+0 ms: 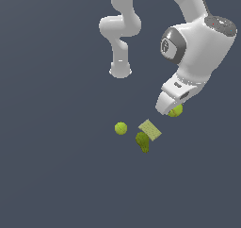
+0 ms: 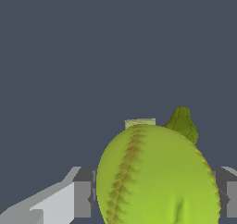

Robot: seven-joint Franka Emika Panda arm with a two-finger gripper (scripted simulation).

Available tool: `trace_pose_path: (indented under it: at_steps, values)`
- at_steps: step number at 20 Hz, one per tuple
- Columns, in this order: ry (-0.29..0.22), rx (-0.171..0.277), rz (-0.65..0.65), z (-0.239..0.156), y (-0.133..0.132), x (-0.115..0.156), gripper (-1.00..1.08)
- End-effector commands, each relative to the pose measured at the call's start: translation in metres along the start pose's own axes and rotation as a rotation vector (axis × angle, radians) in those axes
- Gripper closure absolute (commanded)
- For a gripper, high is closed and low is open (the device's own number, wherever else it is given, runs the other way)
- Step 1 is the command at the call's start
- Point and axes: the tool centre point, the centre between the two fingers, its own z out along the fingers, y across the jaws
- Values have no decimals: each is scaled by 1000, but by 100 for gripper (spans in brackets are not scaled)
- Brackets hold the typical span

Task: Pick up a designated object from a clutter of objects.

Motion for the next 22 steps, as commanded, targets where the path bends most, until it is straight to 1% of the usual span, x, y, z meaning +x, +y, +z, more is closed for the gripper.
trace_pose_path:
  at_steps: [1, 7, 12, 17, 22]
  values:
    - [2, 0, 0, -20, -5, -13, 108]
    - [3, 1, 0, -65, -18, -43, 108]
    - [3, 2, -1, -97, -27, -63, 108]
    - [4, 3, -1, -119, -33, -76, 108]
    - [4, 3, -1, -130, -35, -82, 108]
